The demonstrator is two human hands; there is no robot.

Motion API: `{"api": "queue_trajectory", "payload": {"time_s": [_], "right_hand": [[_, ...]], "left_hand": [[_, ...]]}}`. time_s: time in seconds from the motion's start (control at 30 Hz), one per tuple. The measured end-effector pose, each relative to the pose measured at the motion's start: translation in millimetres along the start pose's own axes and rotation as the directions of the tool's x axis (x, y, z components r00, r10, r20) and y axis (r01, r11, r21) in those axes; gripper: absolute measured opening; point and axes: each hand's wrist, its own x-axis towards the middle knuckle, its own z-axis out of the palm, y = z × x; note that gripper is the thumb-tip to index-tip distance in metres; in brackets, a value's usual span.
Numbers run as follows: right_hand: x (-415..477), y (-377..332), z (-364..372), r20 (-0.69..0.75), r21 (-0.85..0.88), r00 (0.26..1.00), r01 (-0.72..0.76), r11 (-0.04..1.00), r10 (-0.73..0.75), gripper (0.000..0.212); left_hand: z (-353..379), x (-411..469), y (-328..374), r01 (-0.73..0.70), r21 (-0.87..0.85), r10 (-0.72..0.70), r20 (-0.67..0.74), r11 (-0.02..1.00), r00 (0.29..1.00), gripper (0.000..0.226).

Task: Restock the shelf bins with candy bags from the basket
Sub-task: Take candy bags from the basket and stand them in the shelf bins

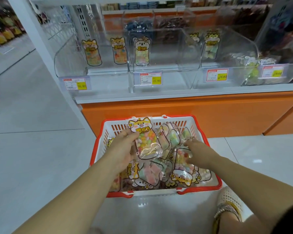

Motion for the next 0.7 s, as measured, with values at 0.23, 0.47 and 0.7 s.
{"api": "queue_trajectory", "payload": {"time_s": [0.23, 0.47, 0.7], "right_hand": [[4.2, -0.7, -5.5, 0.097, -0.152, 0.995, 0.001, 0.988, 0.013, 0.022], [-18.5, -20.1, -81.6, -0.359, 0.211, 0.932, 0.129, 0.969, -0.045, 0.016], [-58.5, -59.8, -61.6, -0.731, -0.027, 0.530, 0.608, 0.794, -0.430, 0.006]], "left_hand": [[-4.6, 8.5, -1.0, 0.030, 0.040, -0.031, 0.023, 0.999, 0.999, 0.051], [-6.9, 13.4, -5.5, 0.020, 0.085, -0.015, -0.058, 0.996, 0.998, 0.038], [20.2, -10.1, -7.1, 0.176, -0.159, -0.157, 0.128, 0.971, 0.979, 0.030]]}}
